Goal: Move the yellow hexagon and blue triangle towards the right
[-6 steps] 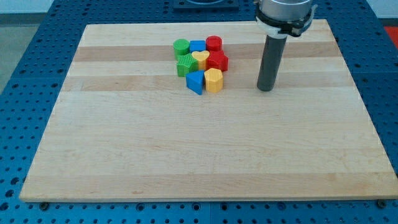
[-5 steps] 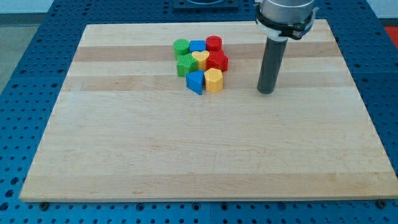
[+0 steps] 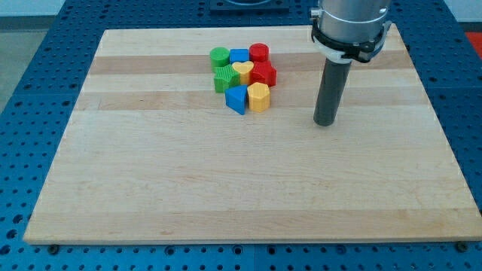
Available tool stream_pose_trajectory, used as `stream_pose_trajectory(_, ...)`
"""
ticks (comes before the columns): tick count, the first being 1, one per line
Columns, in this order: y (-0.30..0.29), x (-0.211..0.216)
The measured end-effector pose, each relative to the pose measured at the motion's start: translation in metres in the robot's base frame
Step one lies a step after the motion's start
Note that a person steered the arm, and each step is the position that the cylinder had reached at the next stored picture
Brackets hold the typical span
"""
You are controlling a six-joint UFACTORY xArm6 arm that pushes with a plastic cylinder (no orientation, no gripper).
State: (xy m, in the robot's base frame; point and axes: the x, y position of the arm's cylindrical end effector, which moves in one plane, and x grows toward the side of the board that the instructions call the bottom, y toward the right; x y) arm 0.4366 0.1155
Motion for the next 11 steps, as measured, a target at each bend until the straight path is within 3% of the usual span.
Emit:
stream_pose_trajectory(1,0.0,0.0)
stream_pose_trajectory(3,-0.001,0.064)
stream_pose_trajectory(4,-0.009,0.064)
stream_pose_trajectory(5,-0.104,0.062)
stream_pose_trajectory(6,-0.148,0.068)
stream_pose_trajectory(8,-0.218,0.054)
stream_pose_trajectory(10,-0.215,-0.02)
stream_pose_trajectory(11,-0.208,-0.03)
